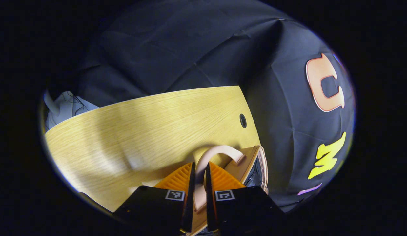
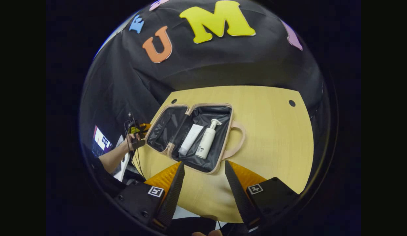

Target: First open the suitcase, pack the skin care products into it, and then close the suitcase.

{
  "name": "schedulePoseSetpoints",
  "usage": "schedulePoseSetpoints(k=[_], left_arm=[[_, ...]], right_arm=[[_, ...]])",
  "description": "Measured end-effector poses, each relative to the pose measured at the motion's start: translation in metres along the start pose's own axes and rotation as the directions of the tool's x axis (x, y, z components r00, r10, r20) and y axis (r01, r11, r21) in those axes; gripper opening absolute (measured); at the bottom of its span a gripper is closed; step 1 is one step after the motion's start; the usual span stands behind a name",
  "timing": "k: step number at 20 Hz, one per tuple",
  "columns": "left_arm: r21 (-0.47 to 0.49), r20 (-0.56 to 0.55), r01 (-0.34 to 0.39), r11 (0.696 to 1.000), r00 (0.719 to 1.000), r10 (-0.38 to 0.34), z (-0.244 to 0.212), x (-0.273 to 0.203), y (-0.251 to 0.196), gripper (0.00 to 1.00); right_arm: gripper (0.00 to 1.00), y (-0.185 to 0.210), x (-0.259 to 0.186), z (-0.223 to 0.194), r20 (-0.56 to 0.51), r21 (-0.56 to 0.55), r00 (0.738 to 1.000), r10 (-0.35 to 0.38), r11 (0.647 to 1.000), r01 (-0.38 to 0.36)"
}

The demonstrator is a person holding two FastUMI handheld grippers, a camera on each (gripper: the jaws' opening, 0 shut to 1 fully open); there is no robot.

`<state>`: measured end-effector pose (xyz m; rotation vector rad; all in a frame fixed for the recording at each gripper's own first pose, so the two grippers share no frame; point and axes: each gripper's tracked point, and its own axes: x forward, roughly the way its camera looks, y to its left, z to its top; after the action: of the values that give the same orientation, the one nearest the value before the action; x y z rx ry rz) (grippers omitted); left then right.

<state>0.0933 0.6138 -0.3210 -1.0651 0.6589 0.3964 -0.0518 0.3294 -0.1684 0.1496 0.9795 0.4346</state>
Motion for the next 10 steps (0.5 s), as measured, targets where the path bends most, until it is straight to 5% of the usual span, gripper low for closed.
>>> schedulePoseSetpoints(k=[3, 4, 10], left_arm=[[0.104, 0.09, -0.034, 0.994, 0.996, 0.025, 0.01, -0.019, -0.024, 0.13], [0.134, 0.126, -0.028, 0.991, 0.992, 0.011, 0.016, -0.03, -0.039, 0.12], [0.334, 0.292, 0.042, 0.942, 0.945, -0.146, 0.009, -0.123, -0.155, 0.06]], right_arm=[[0.68, -0.037, -0.019, 0.022, 0.164, -0.038, 0.978, -0.126, 0.99, 0.134], [0.75, -0.045, -0.03, 0.029, 0.213, -0.03, 0.965, -0.153, 0.986, 0.162], [0.8, -0.097, -0.085, 0.045, 0.367, 0.096, 0.899, -0.239, 0.971, 0.219]])
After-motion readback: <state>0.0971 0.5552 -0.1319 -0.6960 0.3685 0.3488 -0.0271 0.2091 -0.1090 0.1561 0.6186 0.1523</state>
